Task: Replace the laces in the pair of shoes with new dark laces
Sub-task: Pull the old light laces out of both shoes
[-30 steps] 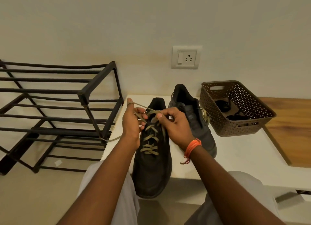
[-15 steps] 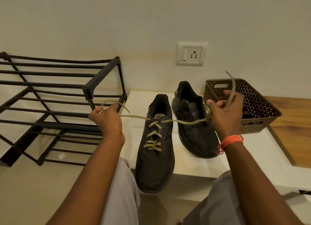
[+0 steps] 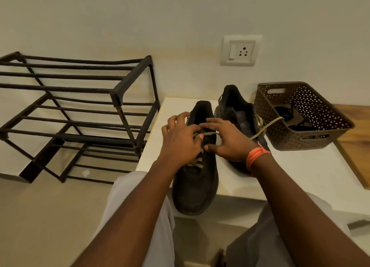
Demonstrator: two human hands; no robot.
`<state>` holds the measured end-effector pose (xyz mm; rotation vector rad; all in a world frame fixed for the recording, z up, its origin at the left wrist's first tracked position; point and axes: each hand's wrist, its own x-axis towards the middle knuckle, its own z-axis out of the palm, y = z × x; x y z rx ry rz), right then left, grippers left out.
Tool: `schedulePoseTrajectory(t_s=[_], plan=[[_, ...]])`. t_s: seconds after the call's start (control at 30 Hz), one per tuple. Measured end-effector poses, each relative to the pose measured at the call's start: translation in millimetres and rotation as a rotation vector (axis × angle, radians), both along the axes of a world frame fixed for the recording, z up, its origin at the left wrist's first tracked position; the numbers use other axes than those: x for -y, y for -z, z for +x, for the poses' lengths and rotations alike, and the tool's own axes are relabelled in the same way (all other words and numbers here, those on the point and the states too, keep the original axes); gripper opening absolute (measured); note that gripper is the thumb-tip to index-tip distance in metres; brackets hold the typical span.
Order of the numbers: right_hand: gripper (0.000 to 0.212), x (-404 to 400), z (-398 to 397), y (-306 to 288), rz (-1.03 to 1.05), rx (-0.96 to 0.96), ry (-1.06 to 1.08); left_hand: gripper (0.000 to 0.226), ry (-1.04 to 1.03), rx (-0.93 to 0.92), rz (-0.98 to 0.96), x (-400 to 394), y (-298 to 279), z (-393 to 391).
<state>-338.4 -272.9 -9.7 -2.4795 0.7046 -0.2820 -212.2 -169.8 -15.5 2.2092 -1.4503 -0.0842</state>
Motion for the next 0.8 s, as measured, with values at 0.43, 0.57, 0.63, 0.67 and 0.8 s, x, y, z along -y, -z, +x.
schedulePoseTrajectory(t_s=[0.43, 0.57, 0.63, 0.67, 0.8], plan=[[0.044, 19, -18, 1, 0.329, 0.259, 0.085, 0.015, -0.343, -0.246, -0.416, 10, -2, 15], [0.057, 12, -17, 7, 0.297, 0.269, 0.094, 0.026, -0.123, -0.184, -0.367, 6, -1, 14], [0.065, 8, -13, 10, 0.256, 0.269, 0.095, 0.032, 0.041, -0.115, -0.198, 7, 2, 8], [0.067, 6, -11, 11, 0.240, 0.272, 0.097, 0.030, 0.074, -0.065, -0.116, 8, 3, 6], [0.066, 4, -12, 10, 0.226, 0.297, 0.114, 0.022, 0.012, -0.048, -0.121, 13, 3, 11]])
